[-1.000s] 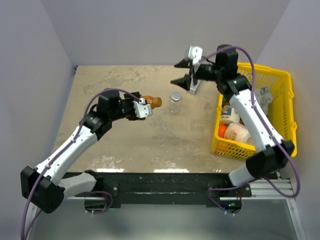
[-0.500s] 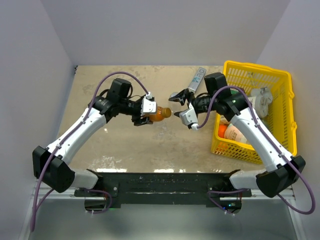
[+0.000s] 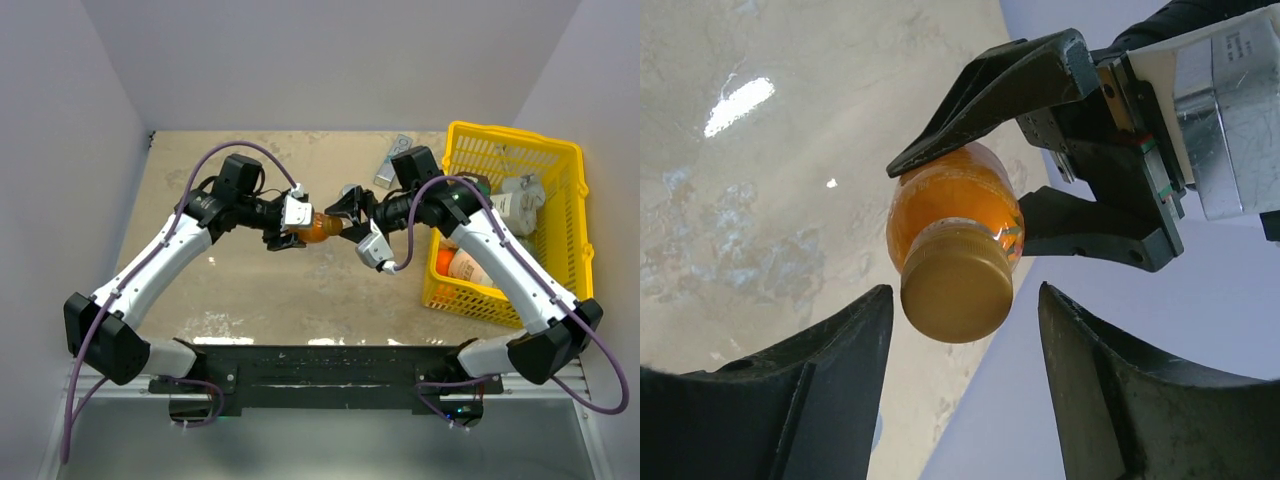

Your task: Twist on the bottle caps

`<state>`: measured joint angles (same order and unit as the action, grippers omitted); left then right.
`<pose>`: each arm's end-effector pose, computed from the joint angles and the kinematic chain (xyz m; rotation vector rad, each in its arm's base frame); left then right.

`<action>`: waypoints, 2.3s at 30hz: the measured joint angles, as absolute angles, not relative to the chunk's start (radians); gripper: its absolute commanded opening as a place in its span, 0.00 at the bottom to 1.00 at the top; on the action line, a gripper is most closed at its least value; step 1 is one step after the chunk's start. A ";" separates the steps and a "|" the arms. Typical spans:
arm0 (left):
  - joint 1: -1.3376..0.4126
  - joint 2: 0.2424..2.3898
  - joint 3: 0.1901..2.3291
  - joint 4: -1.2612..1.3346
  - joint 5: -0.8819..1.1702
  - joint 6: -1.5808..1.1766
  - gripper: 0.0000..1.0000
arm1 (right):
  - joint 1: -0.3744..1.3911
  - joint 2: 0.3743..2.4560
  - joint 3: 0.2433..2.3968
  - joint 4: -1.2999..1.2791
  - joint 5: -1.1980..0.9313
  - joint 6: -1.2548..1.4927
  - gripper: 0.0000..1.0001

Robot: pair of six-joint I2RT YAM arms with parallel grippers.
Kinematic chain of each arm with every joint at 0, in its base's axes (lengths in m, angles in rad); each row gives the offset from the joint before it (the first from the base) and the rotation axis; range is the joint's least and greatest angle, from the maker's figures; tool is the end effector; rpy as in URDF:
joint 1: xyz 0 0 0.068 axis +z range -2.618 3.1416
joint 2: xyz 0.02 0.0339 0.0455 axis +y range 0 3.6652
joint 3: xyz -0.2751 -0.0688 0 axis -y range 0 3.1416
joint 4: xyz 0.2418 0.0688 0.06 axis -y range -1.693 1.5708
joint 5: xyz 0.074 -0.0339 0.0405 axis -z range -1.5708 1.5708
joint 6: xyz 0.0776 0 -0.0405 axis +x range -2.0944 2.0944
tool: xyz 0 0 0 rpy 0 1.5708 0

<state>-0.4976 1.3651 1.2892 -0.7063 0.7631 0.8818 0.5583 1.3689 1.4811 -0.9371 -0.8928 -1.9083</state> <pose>0.2395 -0.1912 0.3326 1.6465 1.4316 -0.6766 0.2069 0.2005 0.3796 -2.0359 0.3126 0.2615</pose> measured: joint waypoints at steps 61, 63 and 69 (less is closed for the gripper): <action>-0.458 1.101 0.897 -0.421 0.357 0.620 1.00 | 0.581 1.893 1.884 -1.200 -0.628 -1.209 0.00; -0.455 1.099 0.892 -0.411 0.355 0.612 1.00 | 0.576 1.922 1.884 -1.181 -0.611 -1.161 0.00; -0.451 1.093 0.884 -0.404 0.353 0.600 0.99 | 0.570 1.946 1.839 -1.092 -0.566 -1.079 0.00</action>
<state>-0.4515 1.0935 0.8841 -0.4038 0.3534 0.5999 0.5701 1.9457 1.8393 -1.0924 -0.5663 -1.0786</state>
